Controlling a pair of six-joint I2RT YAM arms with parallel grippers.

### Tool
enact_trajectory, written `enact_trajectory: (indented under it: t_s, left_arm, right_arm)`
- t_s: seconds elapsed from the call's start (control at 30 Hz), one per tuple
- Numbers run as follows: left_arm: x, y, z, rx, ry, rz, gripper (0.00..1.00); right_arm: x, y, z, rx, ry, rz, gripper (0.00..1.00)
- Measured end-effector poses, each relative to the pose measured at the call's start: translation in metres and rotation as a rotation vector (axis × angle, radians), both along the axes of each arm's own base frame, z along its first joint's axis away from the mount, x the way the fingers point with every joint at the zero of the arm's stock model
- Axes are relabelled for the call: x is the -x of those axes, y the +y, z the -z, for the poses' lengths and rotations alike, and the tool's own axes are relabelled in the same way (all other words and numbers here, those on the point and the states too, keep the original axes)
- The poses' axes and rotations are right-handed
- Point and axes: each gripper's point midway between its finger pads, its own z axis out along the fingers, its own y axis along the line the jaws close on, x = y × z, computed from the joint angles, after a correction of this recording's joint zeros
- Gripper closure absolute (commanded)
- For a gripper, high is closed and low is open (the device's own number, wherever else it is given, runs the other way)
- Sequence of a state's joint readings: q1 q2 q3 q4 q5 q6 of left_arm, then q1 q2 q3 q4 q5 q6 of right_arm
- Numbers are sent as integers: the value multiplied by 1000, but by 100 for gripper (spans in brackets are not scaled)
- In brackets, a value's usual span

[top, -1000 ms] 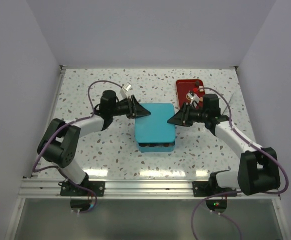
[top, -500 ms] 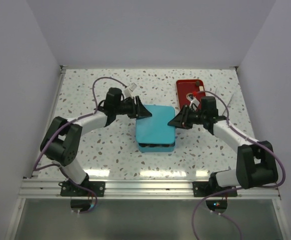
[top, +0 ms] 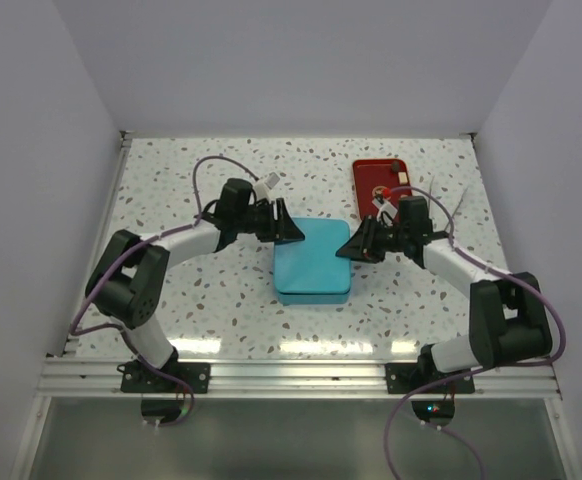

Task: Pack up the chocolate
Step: Close the box lid on the packing box.

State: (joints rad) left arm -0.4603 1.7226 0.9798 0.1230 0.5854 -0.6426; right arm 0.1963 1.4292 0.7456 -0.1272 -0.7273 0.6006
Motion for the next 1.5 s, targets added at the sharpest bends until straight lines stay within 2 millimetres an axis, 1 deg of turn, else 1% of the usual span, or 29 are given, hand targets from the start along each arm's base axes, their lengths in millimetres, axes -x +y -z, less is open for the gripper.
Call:
enact_trajectory:
  t_s: [0.2,0.43,0.53,0.73,0.83,0.87,0.93,0.97,1.0,1.03,1.33,1.5]
  left_arm:
    - [1,0,8,-21,21,-2,46]
    - [4,0,13,-36,38,2,45]
    - [5,-1,18,-46,43,6,44]
    - [5,-1,22,-61,34,5,40]
    - [2,0,23,-74,20,0,29]
    - [0,0,22,-80,6,-4,20]
    - [-10,0,17,-94,-40,-22,15]
    - [-15,2,16,-104,-58,-35,8]
    - [-18,3,16,-112,-73,-42,6]
    - [-20,4,13,-114,-89,-47,0]
    - [-25,16,2,-167,-136,-97,0]
    - [-22,20,2,-180,-123,-103,0]
  right_arm:
    - [2,-1,8,9,35,3,77]
    - [6,-2,11,15,58,3,78]
    - [6,-4,14,34,51,1,78]
    - [6,-5,16,43,54,5,78]
    - [6,-4,15,40,51,4,78]
    - [5,-4,14,35,47,5,78]
    - [2,-4,12,29,39,11,78]
    - [2,-4,12,26,41,15,79]
    - [1,-3,11,24,42,18,79]
    - [0,-3,11,21,41,21,79]
    - [-1,-3,14,4,52,52,80]
    - [0,-1,18,-18,63,76,80]
